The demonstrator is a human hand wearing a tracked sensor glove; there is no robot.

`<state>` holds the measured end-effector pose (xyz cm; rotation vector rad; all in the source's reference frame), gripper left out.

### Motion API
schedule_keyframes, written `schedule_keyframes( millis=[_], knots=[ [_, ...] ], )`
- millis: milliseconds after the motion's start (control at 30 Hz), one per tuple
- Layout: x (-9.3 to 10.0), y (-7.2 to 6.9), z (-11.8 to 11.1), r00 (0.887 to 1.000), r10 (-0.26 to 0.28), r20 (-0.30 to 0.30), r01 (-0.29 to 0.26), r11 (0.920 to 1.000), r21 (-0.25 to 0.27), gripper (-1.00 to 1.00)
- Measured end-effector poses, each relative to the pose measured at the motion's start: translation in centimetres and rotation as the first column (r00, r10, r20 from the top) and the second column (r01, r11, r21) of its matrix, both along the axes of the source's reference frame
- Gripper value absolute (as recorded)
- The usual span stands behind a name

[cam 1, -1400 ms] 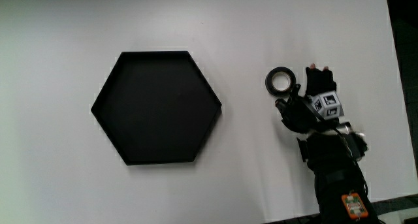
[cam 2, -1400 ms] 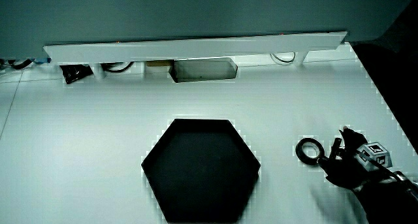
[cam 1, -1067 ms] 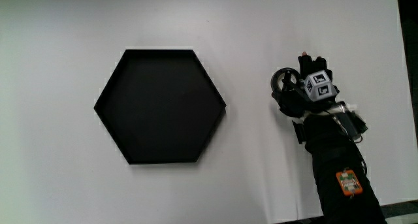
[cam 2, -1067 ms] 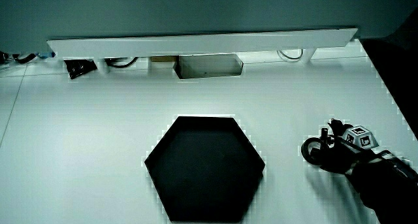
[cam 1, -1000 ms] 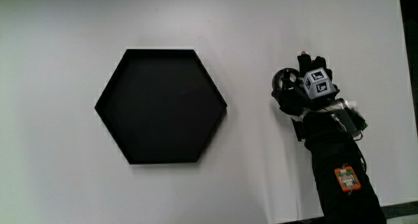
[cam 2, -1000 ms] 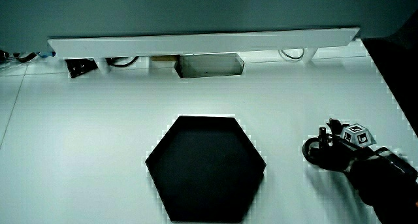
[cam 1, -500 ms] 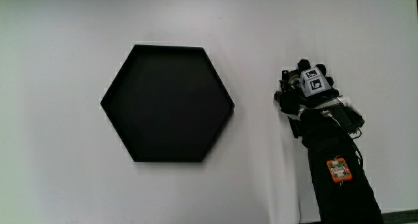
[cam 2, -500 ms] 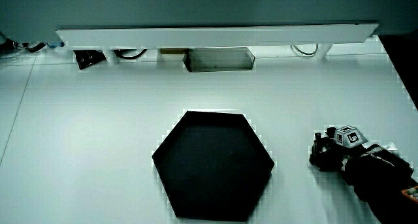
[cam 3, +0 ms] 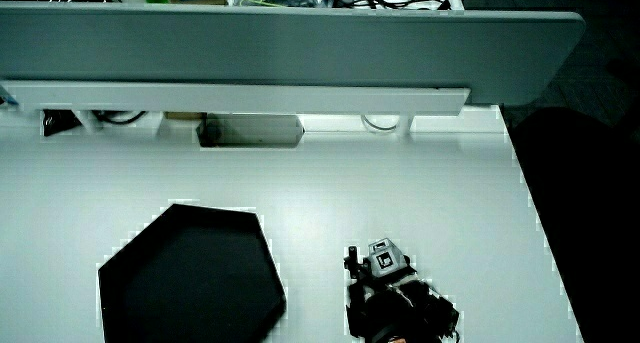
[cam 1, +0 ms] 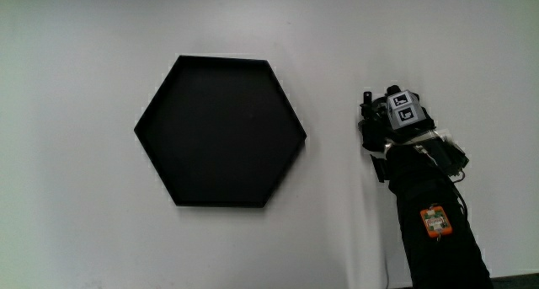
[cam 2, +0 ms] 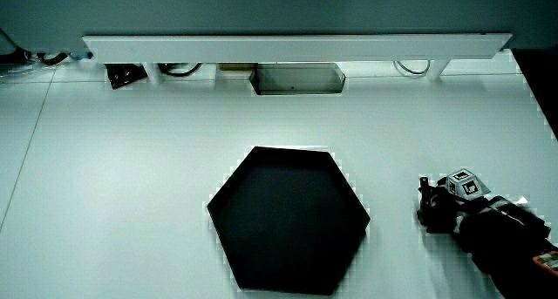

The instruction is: Pick black tape from desk

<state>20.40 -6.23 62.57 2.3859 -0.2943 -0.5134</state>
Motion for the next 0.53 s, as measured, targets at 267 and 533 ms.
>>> schedule_keyframes(
  millis=[267,533],
  knots=[
    [-2.7,0.6,-3.4,0.991,-0.051,0.125,0.034,0.9904,0.134,1.0],
    [-7.1,1.4,-6.6,0.964,-0.198,0.178,0.147,0.9539,0.261,1.0]
  ],
)
